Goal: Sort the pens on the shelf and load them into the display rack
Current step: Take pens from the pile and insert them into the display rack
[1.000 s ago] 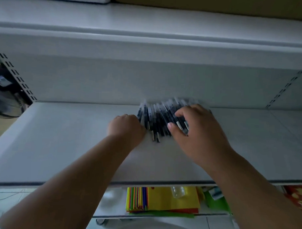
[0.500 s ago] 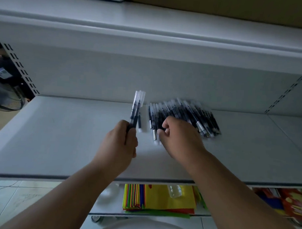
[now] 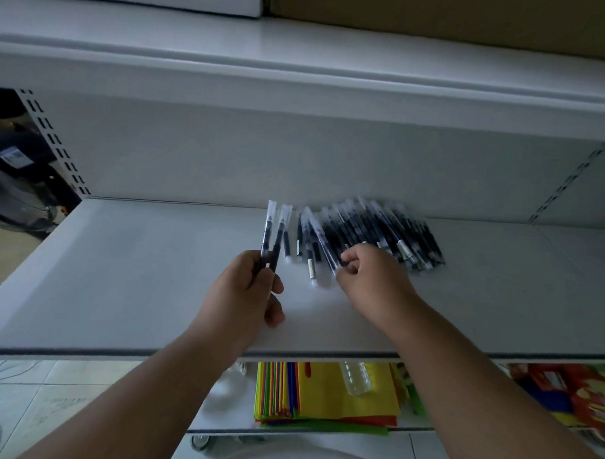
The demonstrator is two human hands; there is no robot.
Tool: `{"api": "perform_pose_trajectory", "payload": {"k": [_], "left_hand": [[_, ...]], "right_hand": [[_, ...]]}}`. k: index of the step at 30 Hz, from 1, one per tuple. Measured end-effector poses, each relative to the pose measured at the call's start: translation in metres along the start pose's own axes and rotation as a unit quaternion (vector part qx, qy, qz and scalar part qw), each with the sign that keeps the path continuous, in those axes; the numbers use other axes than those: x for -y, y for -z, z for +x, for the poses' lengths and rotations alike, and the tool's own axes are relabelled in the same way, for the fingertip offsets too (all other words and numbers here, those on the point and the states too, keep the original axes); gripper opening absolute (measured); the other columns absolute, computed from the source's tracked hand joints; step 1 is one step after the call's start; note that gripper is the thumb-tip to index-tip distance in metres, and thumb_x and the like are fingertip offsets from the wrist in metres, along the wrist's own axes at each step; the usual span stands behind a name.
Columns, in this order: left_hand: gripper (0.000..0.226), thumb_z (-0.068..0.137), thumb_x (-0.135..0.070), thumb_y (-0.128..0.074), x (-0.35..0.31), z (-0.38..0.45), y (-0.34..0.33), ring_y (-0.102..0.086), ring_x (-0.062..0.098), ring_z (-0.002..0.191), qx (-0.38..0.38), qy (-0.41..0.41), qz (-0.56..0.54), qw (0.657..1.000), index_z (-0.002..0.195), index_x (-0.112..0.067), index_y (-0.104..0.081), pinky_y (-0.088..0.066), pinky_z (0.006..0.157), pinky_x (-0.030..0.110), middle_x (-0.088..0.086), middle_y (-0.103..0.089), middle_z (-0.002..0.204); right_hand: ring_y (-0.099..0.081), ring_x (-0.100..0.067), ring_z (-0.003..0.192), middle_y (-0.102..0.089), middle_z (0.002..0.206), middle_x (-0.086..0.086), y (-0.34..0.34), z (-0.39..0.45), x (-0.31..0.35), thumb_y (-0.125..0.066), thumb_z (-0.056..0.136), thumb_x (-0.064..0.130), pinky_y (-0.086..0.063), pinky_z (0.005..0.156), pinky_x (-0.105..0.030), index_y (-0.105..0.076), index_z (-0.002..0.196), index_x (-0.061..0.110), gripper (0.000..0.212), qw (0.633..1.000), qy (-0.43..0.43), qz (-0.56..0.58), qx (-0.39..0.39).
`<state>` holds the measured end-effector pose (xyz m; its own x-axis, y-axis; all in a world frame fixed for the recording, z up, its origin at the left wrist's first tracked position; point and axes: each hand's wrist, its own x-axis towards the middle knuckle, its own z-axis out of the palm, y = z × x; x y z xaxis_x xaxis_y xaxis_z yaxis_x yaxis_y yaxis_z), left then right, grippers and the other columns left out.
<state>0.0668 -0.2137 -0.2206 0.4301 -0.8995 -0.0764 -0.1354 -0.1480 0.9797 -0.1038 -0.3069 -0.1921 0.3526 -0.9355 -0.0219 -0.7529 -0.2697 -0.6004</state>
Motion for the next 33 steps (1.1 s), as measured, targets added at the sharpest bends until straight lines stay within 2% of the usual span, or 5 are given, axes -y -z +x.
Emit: {"api": "perform_pose_trajectory", "payload": {"k": [9, 15, 22, 29, 33], "left_hand": [[0.022, 0.101, 0.0, -0.04, -0.025, -0.008, -0.055, -0.062, 0.021, 0.056, 0.059, 0.027, -0.077, 0.995, 0.114, -0.011, -0.054, -0.05, 0.059, 0.037, 0.006, -0.061, 0.085], [0.03, 0.095, 0.004, -0.038, -0.034, -0.011, -0.107, -0.055, 0.016, 0.056, 0.06, 0.032, -0.058, 0.996, 0.113, -0.013, -0.055, -0.044, 0.061, 0.037, 0.0, -0.061, 0.077], [0.031, 0.094, 0.004, -0.039, -0.043, -0.036, -0.157, -0.045, 0.02, 0.057, 0.006, 0.052, -0.085, 0.995, 0.097, -0.021, -0.057, -0.036, 0.06, 0.038, 0.003, -0.054, 0.071], [0.028, 0.095, 0.004, -0.039, -0.066, -0.081, -0.247, -0.039, 0.014, 0.054, 0.028, 0.051, -0.13, 0.99, 0.112, -0.011, -0.054, -0.03, 0.051, 0.03, 0.006, -0.048, 0.076], [0.031, 0.096, 0.005, -0.035, -0.082, -0.097, -0.317, -0.037, 0.012, 0.051, 0.05, 0.034, -0.126, 0.99, 0.113, -0.013, -0.052, -0.029, 0.047, 0.027, 0.004, -0.047, 0.075]], "right_hand": [[-0.053, -0.006, 0.052, -0.058, 0.069, -0.001, 0.044, -0.034, -0.021, -0.054, 0.097, 0.006, -0.038, 0.044, -0.02, -0.063, 0.109, 0.005, 0.015, 0.92, -0.081, 0.384, 0.005], [-0.046, -0.011, 0.052, -0.053, 0.066, -0.006, 0.071, -0.023, -0.048, -0.054, 0.097, 0.006, -0.031, 0.043, -0.021, -0.064, 0.096, 0.003, 0.01, 0.891, -0.164, 0.423, 0.03], [-0.039, -0.008, 0.049, -0.053, 0.071, -0.006, 0.113, -0.034, -0.1, -0.049, 0.098, 0.006, -0.026, 0.038, -0.017, -0.062, 0.102, -0.003, 0.016, 0.759, -0.21, 0.604, 0.125], [-0.037, -0.01, 0.046, -0.049, 0.074, -0.007, 0.181, -0.095, -0.179, -0.055, 0.087, 0.007, -0.025, 0.04, -0.019, -0.057, 0.089, 0.006, 0.003, 0.737, -0.103, 0.659, 0.105], [-0.039, -0.012, 0.046, -0.051, 0.072, -0.01, 0.227, -0.127, -0.232, -0.049, 0.095, 0.001, -0.025, 0.042, -0.021, -0.054, 0.081, 0.007, 0.016, 0.768, -0.101, 0.631, 0.033]]}}
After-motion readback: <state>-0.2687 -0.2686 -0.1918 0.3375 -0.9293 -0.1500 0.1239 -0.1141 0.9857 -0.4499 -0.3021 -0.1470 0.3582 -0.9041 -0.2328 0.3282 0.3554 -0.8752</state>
